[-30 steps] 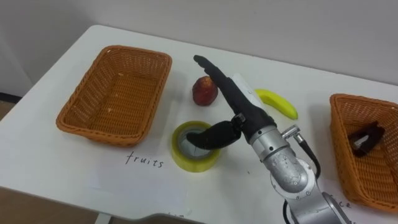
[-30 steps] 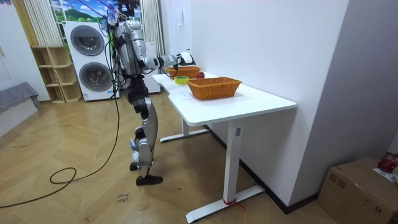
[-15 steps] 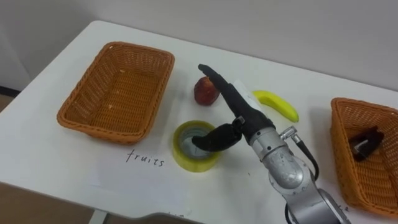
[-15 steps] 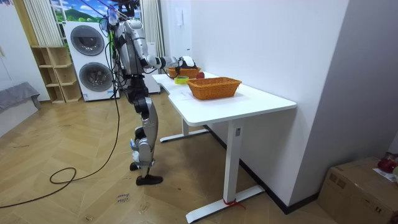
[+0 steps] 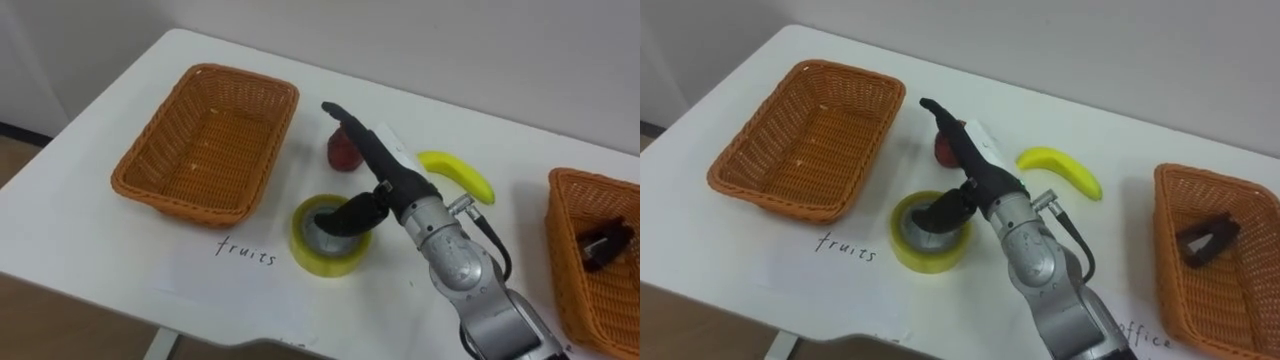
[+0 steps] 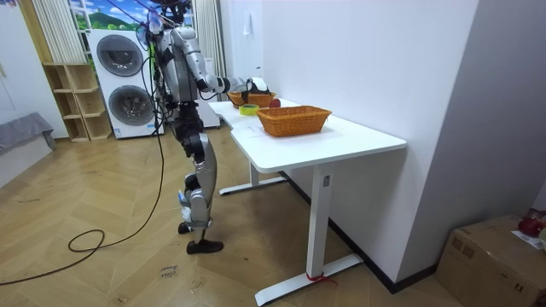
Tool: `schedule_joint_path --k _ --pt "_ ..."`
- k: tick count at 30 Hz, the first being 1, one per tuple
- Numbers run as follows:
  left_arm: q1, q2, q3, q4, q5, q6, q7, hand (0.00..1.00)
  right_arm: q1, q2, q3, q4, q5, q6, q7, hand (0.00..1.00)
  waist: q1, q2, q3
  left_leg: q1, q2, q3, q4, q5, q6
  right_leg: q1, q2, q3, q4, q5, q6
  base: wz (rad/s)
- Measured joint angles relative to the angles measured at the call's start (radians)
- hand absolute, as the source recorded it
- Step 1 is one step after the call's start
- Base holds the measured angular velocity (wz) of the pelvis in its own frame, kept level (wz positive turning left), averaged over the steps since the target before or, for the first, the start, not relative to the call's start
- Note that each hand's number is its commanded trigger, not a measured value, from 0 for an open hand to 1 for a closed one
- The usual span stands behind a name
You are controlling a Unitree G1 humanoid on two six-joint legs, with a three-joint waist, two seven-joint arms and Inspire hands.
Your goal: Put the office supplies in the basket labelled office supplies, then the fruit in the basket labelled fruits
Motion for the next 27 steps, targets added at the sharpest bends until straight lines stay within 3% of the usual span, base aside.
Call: schedule_joint_path --k 12,22,27 --pt "-0.006 -0.003 -0.001 0.002 -0.001 0.013 -0.002 0.0 -0.014 0.0 0.002 0.082 -0.044 0.003 0.003 0.0 0.0 0.005 0.0099 -0.007 -0.001 -0.011 0.004 0.0 0.0 -0.002 -0.001 -0.005 0.0 0.0 0.001 0.02" --pt "-0.007 -0.005 0.002 0.0 -0.001 0.016 -0.008 0.0 -0.014 0.001 0.001 0.082 -0.092 0.003 0.03 0.0 -0.001 -0.001 0.0058 -0.006 -0.003 -0.011 0.012 0.001 0.002 0.001 -0.004 -0.001 -0.001 -0.001 0.001 0.0" --pt "-0.013 -0.005 0.003 0.0 0.005 0.016 -0.009 0.0 -0.014 0.006 0.001 0.082 -0.157 0.033 0.084 0.0 -0.001 -0.009 0.0019 -0.009 -0.005 -0.011 0.019 0.001 0.002 0.001 -0.006 -0.001 0.0 -0.001 0.002 0.0"
